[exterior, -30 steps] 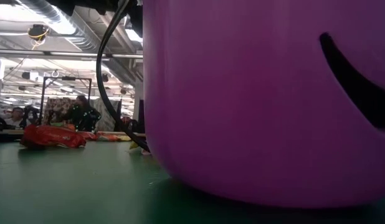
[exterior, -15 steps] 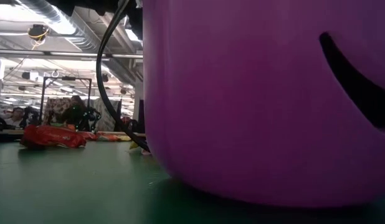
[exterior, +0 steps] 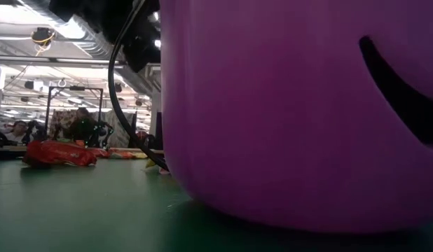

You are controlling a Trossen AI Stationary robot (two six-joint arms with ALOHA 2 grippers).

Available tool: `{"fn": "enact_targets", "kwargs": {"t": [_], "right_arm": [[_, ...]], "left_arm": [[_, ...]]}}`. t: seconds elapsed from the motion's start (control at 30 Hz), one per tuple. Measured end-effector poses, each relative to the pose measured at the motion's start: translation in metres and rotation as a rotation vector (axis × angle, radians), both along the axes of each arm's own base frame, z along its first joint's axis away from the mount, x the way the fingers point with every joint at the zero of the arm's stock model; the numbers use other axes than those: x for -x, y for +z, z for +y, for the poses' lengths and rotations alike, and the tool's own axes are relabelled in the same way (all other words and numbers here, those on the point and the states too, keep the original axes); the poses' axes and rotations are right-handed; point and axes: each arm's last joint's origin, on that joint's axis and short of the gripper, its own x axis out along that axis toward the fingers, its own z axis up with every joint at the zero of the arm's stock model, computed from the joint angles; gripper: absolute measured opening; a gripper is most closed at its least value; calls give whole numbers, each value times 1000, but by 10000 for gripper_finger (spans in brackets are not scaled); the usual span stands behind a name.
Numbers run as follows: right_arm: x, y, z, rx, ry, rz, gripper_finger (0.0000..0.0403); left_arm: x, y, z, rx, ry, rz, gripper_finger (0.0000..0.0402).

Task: Sort candy
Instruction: Put the yellow candy into the purple bucket

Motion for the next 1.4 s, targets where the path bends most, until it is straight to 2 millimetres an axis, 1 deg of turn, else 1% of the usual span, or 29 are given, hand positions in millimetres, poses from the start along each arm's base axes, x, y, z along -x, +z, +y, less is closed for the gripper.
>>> {"fn": "enact_targets", "kwargs": {"t": [0.07, 0.13, 0.3, 0.43, 0.57, 0.7, 0.83, 0.97, 1.07, 1.2, 1.4], "right_arm": [[-1, -3, 1, 4, 3, 8, 13], [-1, -3, 1, 7, 15, 14, 32], [-1, -3, 1, 14, 31, 11, 104], [0, -4, 2, 2, 53, 21, 157], [2, 2, 0, 24, 77, -5, 186], [7, 13, -4, 37, 67, -47, 189], [13, 25, -9, 66, 37, -97, 183], [20, 32, -14, 94, 6, -100, 182], [25, 36, -18, 120, -13, -94, 182], [30, 39, -22, 168, -33, -90, 182], [31, 39, -23, 185, -45, -90, 182]], "left_arm": [[2, -4, 0, 3, 12, 47, 227], [4, -6, 0, 2, 14, 72, 227], [5, -7, 0, 1, 14, 88, 227], [2, -10, 1, -36, 6, 94, 227], [-3, -19, -1, -82, -19, 126, 227], [-10, -34, -3, -169, -33, 186, 227], [-19, -55, -11, -316, -121, 254, 227], [-25, -79, -21, -458, -205, 336, 227], [-29, -93, -27, -511, -238, 370, 227], [-36, -106, -33, -582, -251, 376, 227], [-42, -117, -33, -671, -208, 376, 227]]}}
